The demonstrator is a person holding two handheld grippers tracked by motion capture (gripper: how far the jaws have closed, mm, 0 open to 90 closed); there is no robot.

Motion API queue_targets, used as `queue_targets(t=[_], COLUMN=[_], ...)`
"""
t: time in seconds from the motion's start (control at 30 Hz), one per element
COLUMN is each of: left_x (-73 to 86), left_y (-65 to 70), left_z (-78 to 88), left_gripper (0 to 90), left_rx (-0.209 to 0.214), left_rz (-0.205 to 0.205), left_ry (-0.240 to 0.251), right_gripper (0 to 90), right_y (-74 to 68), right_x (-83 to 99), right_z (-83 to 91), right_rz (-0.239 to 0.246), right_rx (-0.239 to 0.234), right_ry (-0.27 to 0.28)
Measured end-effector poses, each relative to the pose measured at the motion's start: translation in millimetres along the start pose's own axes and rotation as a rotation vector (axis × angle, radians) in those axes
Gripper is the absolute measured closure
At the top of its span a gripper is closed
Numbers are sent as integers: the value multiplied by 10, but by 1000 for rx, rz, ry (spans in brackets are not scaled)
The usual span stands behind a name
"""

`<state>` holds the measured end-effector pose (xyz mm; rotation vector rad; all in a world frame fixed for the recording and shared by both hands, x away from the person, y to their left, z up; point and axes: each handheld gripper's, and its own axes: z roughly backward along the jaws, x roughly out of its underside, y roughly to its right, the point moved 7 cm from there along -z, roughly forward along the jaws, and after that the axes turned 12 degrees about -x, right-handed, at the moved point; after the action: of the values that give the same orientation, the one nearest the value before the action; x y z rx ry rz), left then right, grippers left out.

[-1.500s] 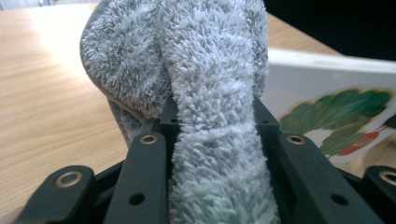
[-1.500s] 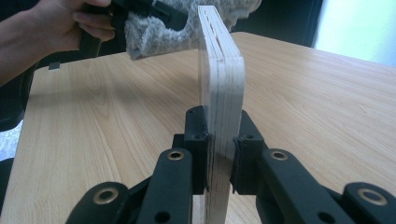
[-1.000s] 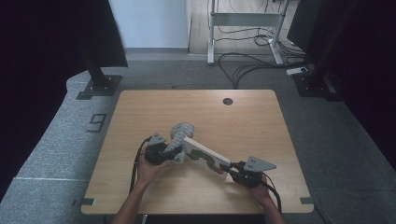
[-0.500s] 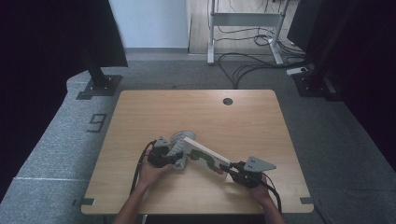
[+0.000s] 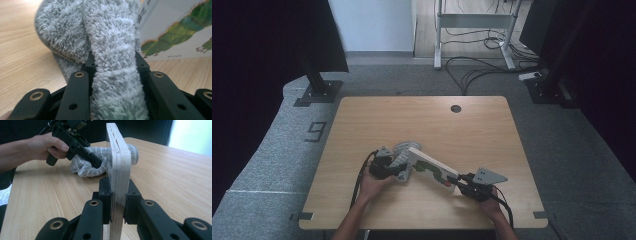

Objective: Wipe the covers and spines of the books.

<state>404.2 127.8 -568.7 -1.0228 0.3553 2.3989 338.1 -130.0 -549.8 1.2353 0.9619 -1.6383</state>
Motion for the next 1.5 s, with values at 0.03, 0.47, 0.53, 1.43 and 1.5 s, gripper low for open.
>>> queue_targets(t=[0.03,0.47,0.53,1.43,1.5], left_x=[-12,-312,-342,31,47], left_y=[-13,-32,-2,114,110], left_z=[18,456,504,-42,-54], left_gripper=[666,666,666,666,665], left_rx=[1,34,57,-8,-7], left_rz=[8,69,83,-20,-22], left_ry=[10,213,235,-27,-38], right_gripper=[787,787,787,787,787], right_y=[0,0,-2,3,4], right_x=[0,0,0,3,2], right_z=[0,0,-1,2,1], right_rz=[0,0,0,-6,-5], right_rx=[0,-1,-1,0,-1], right_ry=[0,0,0,2,2])
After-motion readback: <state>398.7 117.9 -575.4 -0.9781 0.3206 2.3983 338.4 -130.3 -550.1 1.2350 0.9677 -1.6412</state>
